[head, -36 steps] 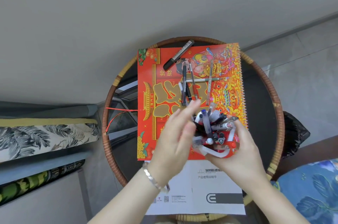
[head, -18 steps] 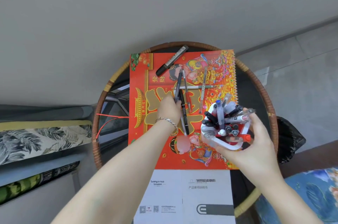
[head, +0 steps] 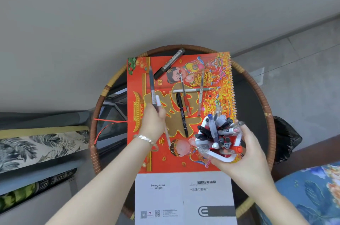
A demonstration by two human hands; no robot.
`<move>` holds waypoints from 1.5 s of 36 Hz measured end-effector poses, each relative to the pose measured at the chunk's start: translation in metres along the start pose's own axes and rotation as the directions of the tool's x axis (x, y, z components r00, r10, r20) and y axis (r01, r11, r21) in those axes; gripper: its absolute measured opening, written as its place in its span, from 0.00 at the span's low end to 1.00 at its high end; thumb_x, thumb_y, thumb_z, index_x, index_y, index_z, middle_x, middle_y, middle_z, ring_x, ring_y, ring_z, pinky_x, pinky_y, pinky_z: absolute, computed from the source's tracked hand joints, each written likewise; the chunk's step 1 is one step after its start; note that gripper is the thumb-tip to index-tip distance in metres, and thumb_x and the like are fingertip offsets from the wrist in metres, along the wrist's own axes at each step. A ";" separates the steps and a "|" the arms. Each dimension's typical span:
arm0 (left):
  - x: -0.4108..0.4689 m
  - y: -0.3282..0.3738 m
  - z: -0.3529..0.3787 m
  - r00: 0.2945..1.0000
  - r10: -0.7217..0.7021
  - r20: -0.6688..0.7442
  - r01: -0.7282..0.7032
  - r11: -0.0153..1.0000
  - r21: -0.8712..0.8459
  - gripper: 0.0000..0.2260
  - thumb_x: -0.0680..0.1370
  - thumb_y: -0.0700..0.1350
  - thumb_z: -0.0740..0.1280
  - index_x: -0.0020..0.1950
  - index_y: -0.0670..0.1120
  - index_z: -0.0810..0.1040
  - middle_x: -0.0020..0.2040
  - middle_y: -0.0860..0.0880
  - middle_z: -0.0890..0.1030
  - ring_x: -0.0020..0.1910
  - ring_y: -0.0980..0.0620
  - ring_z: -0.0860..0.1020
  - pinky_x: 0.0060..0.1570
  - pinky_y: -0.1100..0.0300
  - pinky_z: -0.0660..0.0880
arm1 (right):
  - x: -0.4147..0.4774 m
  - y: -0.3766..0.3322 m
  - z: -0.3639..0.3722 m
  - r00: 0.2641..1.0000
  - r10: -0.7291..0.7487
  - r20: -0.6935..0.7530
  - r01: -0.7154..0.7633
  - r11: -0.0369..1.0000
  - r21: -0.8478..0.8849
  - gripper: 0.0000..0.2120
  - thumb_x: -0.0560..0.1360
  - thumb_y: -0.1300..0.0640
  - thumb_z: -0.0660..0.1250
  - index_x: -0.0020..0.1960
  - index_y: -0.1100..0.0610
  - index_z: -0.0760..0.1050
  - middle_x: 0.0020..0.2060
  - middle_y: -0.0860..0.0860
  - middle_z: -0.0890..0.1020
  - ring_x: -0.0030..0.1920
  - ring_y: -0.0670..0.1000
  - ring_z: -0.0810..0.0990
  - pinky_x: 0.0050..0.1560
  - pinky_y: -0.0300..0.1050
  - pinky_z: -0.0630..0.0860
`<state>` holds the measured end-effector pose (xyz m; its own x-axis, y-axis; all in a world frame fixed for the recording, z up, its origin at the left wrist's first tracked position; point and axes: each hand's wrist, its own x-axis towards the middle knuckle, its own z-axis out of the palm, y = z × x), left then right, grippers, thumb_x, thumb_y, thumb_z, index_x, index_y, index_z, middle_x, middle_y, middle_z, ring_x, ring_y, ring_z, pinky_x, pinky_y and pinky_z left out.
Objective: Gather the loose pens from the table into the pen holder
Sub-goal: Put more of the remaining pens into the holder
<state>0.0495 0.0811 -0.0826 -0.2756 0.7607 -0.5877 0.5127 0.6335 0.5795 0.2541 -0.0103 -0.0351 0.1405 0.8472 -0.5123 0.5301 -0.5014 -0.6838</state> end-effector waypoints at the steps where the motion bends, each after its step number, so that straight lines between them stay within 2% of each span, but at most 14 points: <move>1: -0.012 0.004 -0.012 0.999 0.046 -0.010 -0.047 0.995 -0.085 0.06 0.81 0.43 0.55 0.49 0.41 0.68 0.33 0.50 0.71 0.26 0.54 0.67 0.21 0.64 0.65 | -0.002 -0.002 0.000 1.000 -0.003 -0.004 0.003 1.000 0.003 0.41 0.56 0.47 0.82 0.65 0.47 0.68 0.61 0.43 0.75 0.61 0.47 0.75 0.59 0.50 0.75; 3: -0.037 0.010 -0.035 0.988 0.148 -0.052 -0.155 0.966 -0.208 0.06 0.81 0.43 0.54 0.51 0.43 0.69 0.35 0.54 0.74 0.28 0.57 0.68 0.23 0.70 0.67 | -0.005 -0.005 0.002 1.000 -0.002 -0.009 0.003 1.000 0.013 0.40 0.55 0.45 0.81 0.63 0.47 0.69 0.58 0.43 0.76 0.59 0.47 0.76 0.57 0.48 0.76; 5: -0.059 0.014 -0.055 0.970 0.230 -0.076 -0.242 0.914 -0.325 0.06 0.81 0.41 0.54 0.50 0.46 0.70 0.35 0.55 0.75 0.29 0.58 0.69 0.32 0.66 0.69 | -0.008 -0.007 0.005 1.000 0.006 -0.005 -0.005 1.000 0.017 0.44 0.54 0.42 0.81 0.66 0.49 0.68 0.60 0.44 0.76 0.61 0.48 0.76 0.59 0.51 0.76; 11: -0.112 0.026 -0.093 0.938 0.321 -0.132 -0.320 0.655 -0.684 0.08 0.78 0.41 0.57 0.54 0.47 0.72 0.37 0.53 0.79 0.30 0.57 0.71 0.41 0.65 0.76 | -0.016 -0.015 0.019 1.000 -0.012 0.023 0.011 1.000 0.030 0.42 0.56 0.46 0.81 0.66 0.49 0.68 0.61 0.46 0.76 0.61 0.49 0.75 0.60 0.54 0.75; 18: -0.140 0.033 -0.091 0.919 0.322 -0.228 -0.363 0.462 -0.809 0.04 0.76 0.43 0.59 0.46 0.42 0.69 0.40 0.51 0.83 0.31 0.58 0.76 0.42 0.65 0.77 | -0.025 -0.027 0.035 0.996 -0.043 0.075 0.041 0.999 0.026 0.41 0.57 0.44 0.79 0.66 0.47 0.66 0.61 0.46 0.76 0.63 0.51 0.75 0.60 0.56 0.75; 22: -0.142 0.028 -0.075 0.930 0.341 -0.137 -0.326 0.593 -0.736 0.02 0.78 0.40 0.60 0.45 0.44 0.70 0.41 0.50 0.83 0.32 0.58 0.75 0.44 0.65 0.76 | -0.029 -0.027 0.038 0.997 -0.050 0.066 0.050 0.999 0.006 0.42 0.57 0.47 0.79 0.67 0.49 0.66 0.62 0.47 0.76 0.63 0.51 0.75 0.61 0.57 0.75; 25: -0.145 0.015 -0.063 0.938 0.345 -0.042 -0.308 0.770 -0.559 0.07 0.79 0.40 0.60 0.44 0.51 0.72 0.45 0.49 0.83 0.42 0.57 0.79 0.46 0.62 0.76 | -0.033 -0.032 0.036 0.995 -0.081 0.054 0.080 0.997 0.022 0.41 0.56 0.47 0.80 0.66 0.49 0.67 0.61 0.48 0.76 0.63 0.51 0.76 0.60 0.56 0.76; 29: -0.150 -0.002 -0.058 0.943 0.330 -0.028 -0.323 0.897 -0.302 0.06 0.79 0.43 0.59 0.45 0.52 0.73 0.42 0.49 0.77 0.41 0.53 0.74 0.39 0.66 0.69 | -0.038 -0.041 0.034 0.990 -0.136 0.029 0.135 0.990 0.041 0.33 0.58 0.56 0.80 0.59 0.47 0.71 0.54 0.46 0.78 0.55 0.48 0.78 0.49 0.39 0.76; 33: -0.153 -0.004 -0.060 0.917 0.399 -0.012 -0.394 0.900 -0.188 0.11 0.79 0.40 0.58 0.45 0.57 0.71 0.43 0.54 0.75 0.45 0.56 0.73 0.42 0.68 0.68 | -0.039 -0.040 0.036 0.990 -0.129 0.047 0.128 0.991 0.034 0.35 0.58 0.55 0.80 0.62 0.49 0.70 0.56 0.46 0.77 0.55 0.47 0.78 0.50 0.39 0.77; 37: -0.155 0.000 -0.070 0.926 0.371 -0.063 -0.376 0.900 -0.221 0.13 0.79 0.41 0.58 0.49 0.62 0.70 0.39 0.58 0.71 0.37 0.62 0.71 0.39 0.72 0.68 | -0.042 -0.037 0.033 0.992 -0.126 0.019 0.125 0.991 0.040 0.32 0.59 0.56 0.79 0.59 0.47 0.71 0.55 0.45 0.78 0.56 0.48 0.78 0.52 0.42 0.76; 41: -0.156 0.003 -0.088 0.938 0.333 -0.100 -0.347 0.900 -0.264 0.12 0.79 0.49 0.57 0.51 0.69 0.66 0.40 0.49 0.75 0.37 0.50 0.75 0.40 0.54 0.74 | -0.039 -0.027 0.030 0.996 -0.086 0.008 0.086 0.996 0.018 0.33 0.58 0.54 0.79 0.61 0.48 0.71 0.57 0.46 0.77 0.58 0.49 0.77 0.55 0.49 0.77; 43: -0.156 0.007 -0.098 0.927 0.357 -0.112 -0.374 0.897 -0.235 0.11 0.79 0.46 0.58 0.47 0.66 0.68 0.41 0.45 0.77 0.39 0.45 0.75 0.39 0.49 0.73 | -0.037 -0.023 0.028 0.998 -0.065 -0.007 0.065 0.998 0.000 0.38 0.58 0.52 0.80 0.65 0.50 0.69 0.61 0.47 0.75 0.62 0.50 0.75 0.60 0.54 0.75; 48: -0.148 0.012 -0.113 0.889 0.452 -0.071 -0.457 0.883 -0.104 0.13 0.74 0.39 0.67 0.42 0.59 0.76 0.41 0.54 0.80 0.42 0.50 0.77 0.35 0.72 0.74 | -0.033 -0.015 0.020 0.997 -0.063 -0.047 0.062 0.998 -0.033 0.38 0.58 0.53 0.81 0.65 0.48 0.69 0.60 0.44 0.75 0.59 0.47 0.76 0.57 0.50 0.75; 54: -0.149 0.024 -0.118 0.858 0.513 0.015 -0.512 0.858 -0.027 0.03 0.71 0.49 0.65 0.40 0.57 0.78 0.44 0.58 0.80 0.39 0.53 0.78 0.35 0.65 0.75 | -0.030 -0.007 0.015 0.997 -0.055 -0.058 0.051 0.996 -0.073 0.43 0.59 0.52 0.81 0.68 0.51 0.66 0.65 0.46 0.72 0.65 0.49 0.72 0.56 0.45 0.70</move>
<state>0.0072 -0.0006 0.0855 0.0386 0.9756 -0.2161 0.5593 0.1581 0.8138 0.2336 -0.0351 -0.0224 0.1593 0.8824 -0.4426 0.5962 -0.4433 -0.6693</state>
